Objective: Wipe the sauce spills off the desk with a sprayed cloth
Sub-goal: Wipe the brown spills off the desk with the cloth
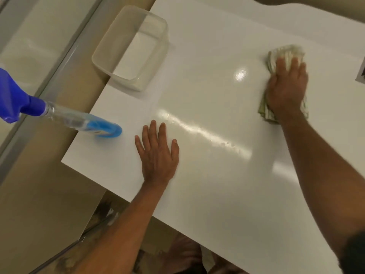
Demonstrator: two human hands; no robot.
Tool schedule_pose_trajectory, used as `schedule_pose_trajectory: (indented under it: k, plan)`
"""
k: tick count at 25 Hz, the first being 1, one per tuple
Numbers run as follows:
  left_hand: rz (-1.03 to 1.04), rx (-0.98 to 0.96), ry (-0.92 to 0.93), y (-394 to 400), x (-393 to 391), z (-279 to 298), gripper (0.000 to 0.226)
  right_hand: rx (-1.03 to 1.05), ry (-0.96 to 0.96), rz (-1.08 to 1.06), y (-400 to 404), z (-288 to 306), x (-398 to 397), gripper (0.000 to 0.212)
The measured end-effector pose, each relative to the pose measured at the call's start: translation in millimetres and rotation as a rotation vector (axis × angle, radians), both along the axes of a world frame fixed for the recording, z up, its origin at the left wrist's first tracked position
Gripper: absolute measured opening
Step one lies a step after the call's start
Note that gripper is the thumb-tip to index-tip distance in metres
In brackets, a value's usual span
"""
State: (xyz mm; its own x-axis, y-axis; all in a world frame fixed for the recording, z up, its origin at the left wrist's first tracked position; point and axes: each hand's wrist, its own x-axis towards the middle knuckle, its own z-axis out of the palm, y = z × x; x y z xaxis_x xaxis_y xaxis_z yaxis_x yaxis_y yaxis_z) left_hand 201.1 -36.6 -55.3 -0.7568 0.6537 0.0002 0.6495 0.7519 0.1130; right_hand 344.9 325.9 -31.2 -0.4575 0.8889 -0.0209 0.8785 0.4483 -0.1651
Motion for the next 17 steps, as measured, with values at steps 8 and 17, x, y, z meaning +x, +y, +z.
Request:
schedule_pose_trajectory:
  k: [8,17]
  plan:
    - [-0.011,0.005,-0.007,-2.4,-3.3,7.9,0.060,-0.124,0.114,0.616,-195.1,8.0,-54.3,0.055]
    - [-0.015,-0.023,0.018,-2.7,-3.7,-0.2,0.063,-0.025,0.020,0.149,-72.3,7.5,68.7,0.057]
